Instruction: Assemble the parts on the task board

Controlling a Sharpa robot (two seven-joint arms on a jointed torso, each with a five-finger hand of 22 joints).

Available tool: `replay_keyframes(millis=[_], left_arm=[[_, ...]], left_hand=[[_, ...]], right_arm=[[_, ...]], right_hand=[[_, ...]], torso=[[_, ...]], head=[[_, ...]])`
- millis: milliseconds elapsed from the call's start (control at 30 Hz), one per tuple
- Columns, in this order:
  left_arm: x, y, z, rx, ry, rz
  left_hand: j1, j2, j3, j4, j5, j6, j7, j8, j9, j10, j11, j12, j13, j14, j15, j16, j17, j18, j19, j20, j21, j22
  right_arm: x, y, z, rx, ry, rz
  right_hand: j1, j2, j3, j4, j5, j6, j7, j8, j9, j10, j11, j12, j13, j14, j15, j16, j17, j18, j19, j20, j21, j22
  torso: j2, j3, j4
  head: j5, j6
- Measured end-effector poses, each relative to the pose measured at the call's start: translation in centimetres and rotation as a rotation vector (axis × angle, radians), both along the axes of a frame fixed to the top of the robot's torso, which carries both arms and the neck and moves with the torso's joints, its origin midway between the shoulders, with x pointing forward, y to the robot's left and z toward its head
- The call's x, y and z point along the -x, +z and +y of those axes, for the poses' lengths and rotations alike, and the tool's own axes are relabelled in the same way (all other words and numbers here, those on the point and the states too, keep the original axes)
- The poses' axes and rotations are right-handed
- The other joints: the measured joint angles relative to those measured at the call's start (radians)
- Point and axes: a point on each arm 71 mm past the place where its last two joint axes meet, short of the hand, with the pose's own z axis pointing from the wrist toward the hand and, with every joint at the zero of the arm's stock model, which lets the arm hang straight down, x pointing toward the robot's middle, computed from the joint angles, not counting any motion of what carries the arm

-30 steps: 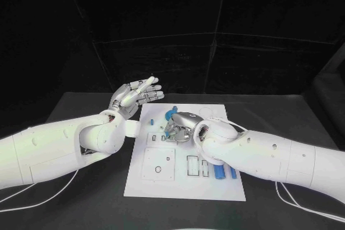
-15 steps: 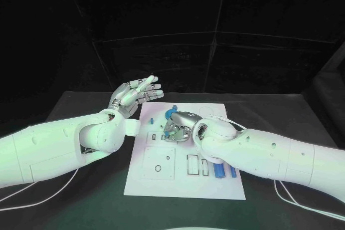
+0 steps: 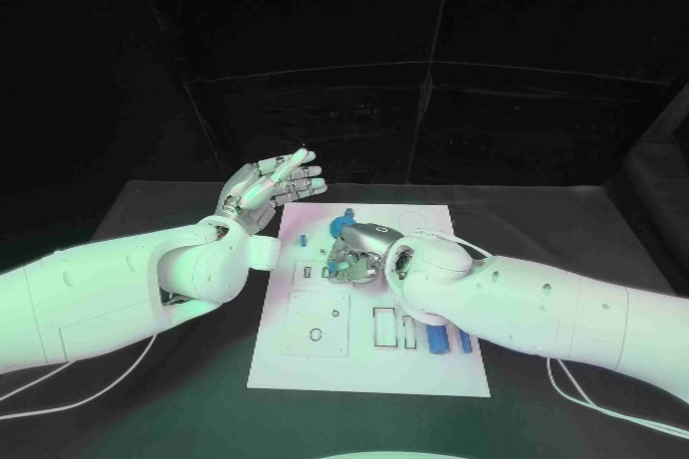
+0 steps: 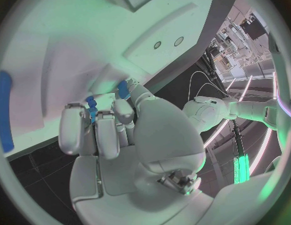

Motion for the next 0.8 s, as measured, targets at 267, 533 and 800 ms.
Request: replay_keyframes(millis=[267, 533, 800], left_arm=[[0.0, 0.0, 0.02, 0.0, 0.0, 0.0], [-0.01, -0.01, 0.02, 0.0, 0.0, 0.001], [-0.02, -0.02, 0.01, 0.001, -0.002, 0.002]], left_hand=[[0.0, 0.0, 0.0, 0.0, 0.0, 0.0, 0.0, 0.0, 0.0, 0.0, 0.0, 0.0, 0.0, 0.0, 0.0, 0.0, 0.0, 0.0, 0.0, 0.0, 0.0, 0.0], [0.0, 0.0, 0.0, 0.0, 0.0, 0.0, 0.0, 0.0, 0.0, 0.0, 0.0, 0.0, 0.0, 0.0, 0.0, 0.0, 0.0, 0.0, 0.0, 0.0, 0.0, 0.0], [0.0, 0.0, 0.0, 0.0, 0.0, 0.0, 0.0, 0.0, 0.0, 0.0, 0.0, 0.0, 0.0, 0.0, 0.0, 0.0, 0.0, 0.0, 0.0, 0.0, 0.0, 0.0]], right_arm=[[0.0, 0.01, 0.02, 0.004, -0.003, 0.003], [-0.01, 0.01, 0.09, 0.007, -0.007, 0.002], [0.05, -0.02, 0.3, 0.005, -0.008, 0.0]], right_hand=[[-0.015, -0.031, 0.001, 0.001, 0.045, -0.021, 0.01, -0.008, -0.001, -0.01, 0.004, -0.017, -0.018, 0.0, 0.007, -0.005, 0.0, 0.0, -0.007, 0.007, -0.004, -0.008], [-0.023, -0.039, -0.006, 0.008, 0.045, -0.027, 0.01, -0.011, 0.002, -0.014, 0.007, -0.023, -0.026, 0.0, 0.007, -0.009, 0.0, 0.0, -0.01, 0.01, -0.008, -0.013], [-0.04, -0.056, -0.015, 0.022, 0.02, -0.054, 0.012, -0.019, 0.002, -0.03, 0.009, -0.042, -0.045, 0.0, 0.008, -0.014, 0.001, 0.0, -0.014, 0.014, -0.016, -0.023]], torso=[[0.0, 0.0, 0.0], [0.0, -0.0002, 0.0], [0.0, -0.0002, 0.0001]], head=[[-0.003, 0.0], [-0.006, 0.001], [-0.006, -0.001]])
